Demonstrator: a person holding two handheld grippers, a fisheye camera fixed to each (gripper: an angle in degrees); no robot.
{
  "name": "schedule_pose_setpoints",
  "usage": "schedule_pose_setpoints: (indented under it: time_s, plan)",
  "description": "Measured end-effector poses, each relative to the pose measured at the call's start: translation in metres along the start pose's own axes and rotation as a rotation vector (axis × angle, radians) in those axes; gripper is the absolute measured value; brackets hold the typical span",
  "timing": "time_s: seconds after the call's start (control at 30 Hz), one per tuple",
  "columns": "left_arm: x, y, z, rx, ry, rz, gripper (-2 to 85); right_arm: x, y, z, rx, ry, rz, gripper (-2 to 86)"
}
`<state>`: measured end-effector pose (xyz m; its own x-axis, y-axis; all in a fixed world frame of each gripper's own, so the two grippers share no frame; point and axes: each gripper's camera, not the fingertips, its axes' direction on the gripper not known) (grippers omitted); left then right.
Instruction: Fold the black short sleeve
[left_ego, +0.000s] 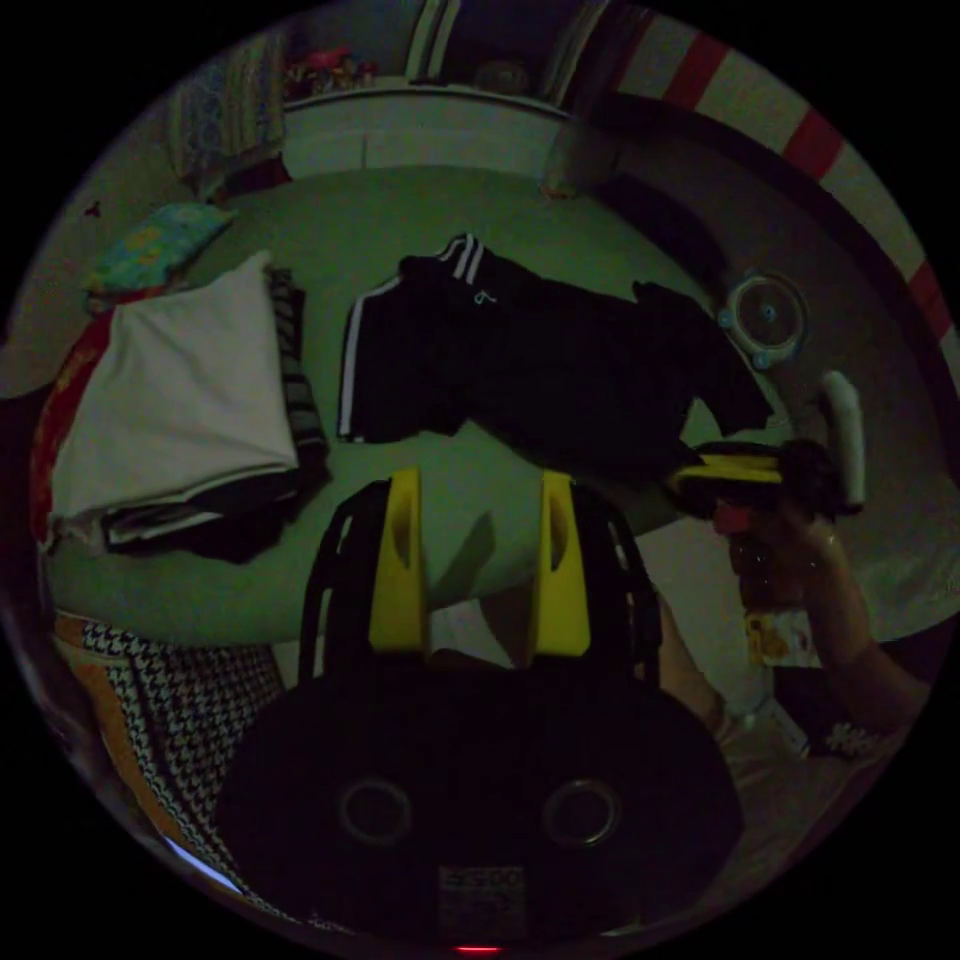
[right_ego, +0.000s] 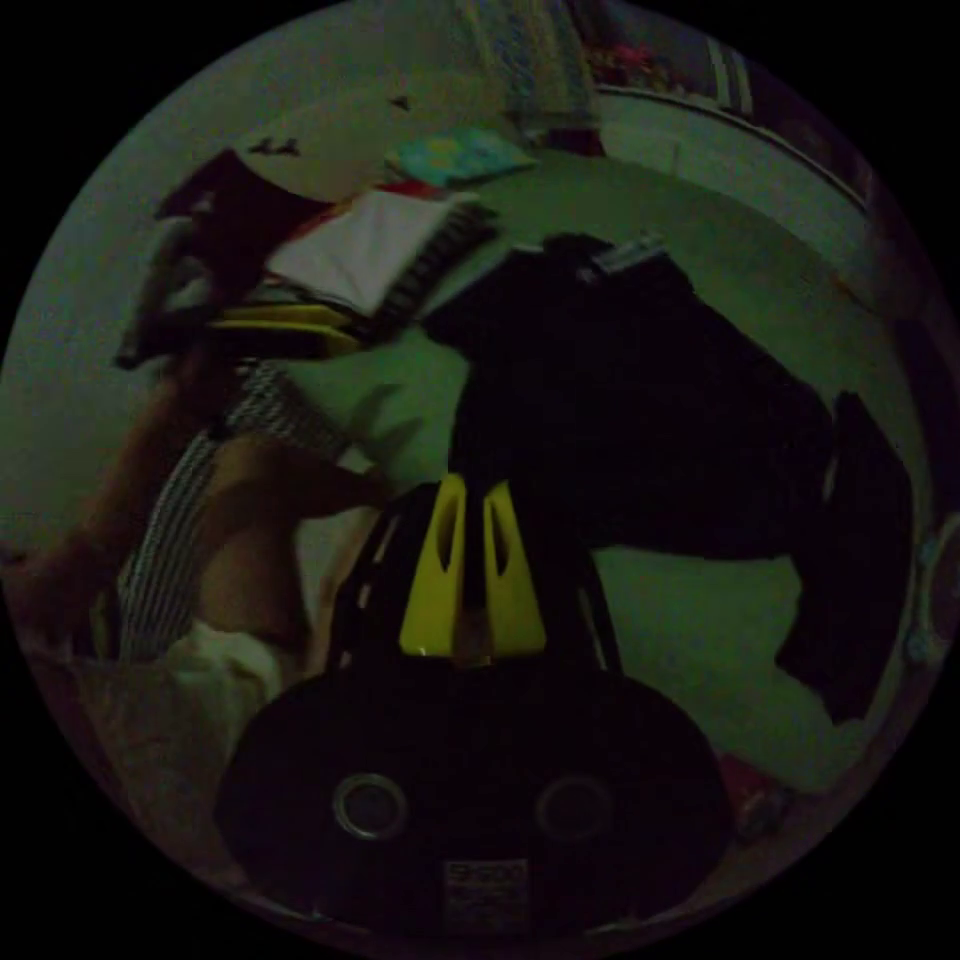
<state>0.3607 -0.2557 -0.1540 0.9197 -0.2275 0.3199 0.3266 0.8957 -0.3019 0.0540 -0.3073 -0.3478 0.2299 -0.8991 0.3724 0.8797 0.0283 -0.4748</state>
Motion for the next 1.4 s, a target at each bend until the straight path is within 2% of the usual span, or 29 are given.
schedule_pose_setpoints:
  time_s: [0.17,0.27,0.33,0.43,0.5,0.57,0.83,0.9,0.97,1.0,1.07,1.13,1.23,1.3,1.4]
  plan:
    - [-0.018,0.000,-0.020,0.068,-0.088,-0.043,16.6,-0.052,-0.009,-0.011,0.002,-0.140,-0.132,2.0]
    - [-0.032,-0.006,-0.018,0.066,-0.108,-0.080,16.6,-0.050,-0.016,0.007,-0.108,-0.242,-0.175,5.8]
    - [-0.041,-0.011,-0.011,0.049,-0.127,-0.097,16.7,-0.035,-0.022,0.007,-0.076,-0.230,-0.171,8.7]
    - [-0.055,-0.025,0.005,0.028,-0.162,-0.119,17.8,0.007,-0.046,-0.003,0.038,-0.172,-0.101,11.7]
    - [-0.063,-0.039,0.016,0.023,-0.196,-0.125,18.3,0.040,-0.075,-0.006,0.152,-0.080,-0.058,12.8]
    - [-0.074,-0.062,0.034,0.013,-0.233,-0.136,18.5,0.062,-0.103,0.003,0.182,0.027,-0.040,13.2]
    - [-0.095,-0.123,0.113,-0.065,-0.244,-0.130,18.4,0.131,-0.210,0.122,-0.041,0.312,0.004,13.4]
    - [-0.095,-0.128,0.131,-0.105,-0.241,-0.116,17.8,0.141,-0.221,0.157,-0.137,0.391,-0.004,11.8]
    - [-0.094,-0.127,0.147,-0.115,-0.253,-0.105,15.9,0.147,-0.219,0.163,-0.111,0.382,0.008,8.0]
    - [-0.094,-0.127,0.147,-0.105,-0.260,-0.106,15.5,0.153,-0.216,0.155,-0.068,0.343,0.041,3.4]
    - [-0.094,-0.123,0.145,-0.078,-0.236,-0.104,6.6,0.163,-0.210,0.137,-0.006,0.312,0.064,0.1]
    - [-0.096,-0.123,0.136,-0.043,-0.258,-0.091,3.1,0.173,-0.203,0.110,0.066,0.333,0.065,-1.0]
    - [-0.102,-0.135,0.111,0.024,-0.310,-0.076,1.8,0.202,-0.204,0.052,0.196,0.426,0.154,-1.6]
    - [-0.109,-0.150,0.093,0.078,-0.332,-0.106,1.5,0.234,-0.215,0.006,0.282,0.413,0.234,-1.6]
    - [-0.116,-0.185,0.072,0.157,-0.409,-0.133,1.6,0.278,-0.240,-0.031,0.331,0.520,0.396,-1.2]
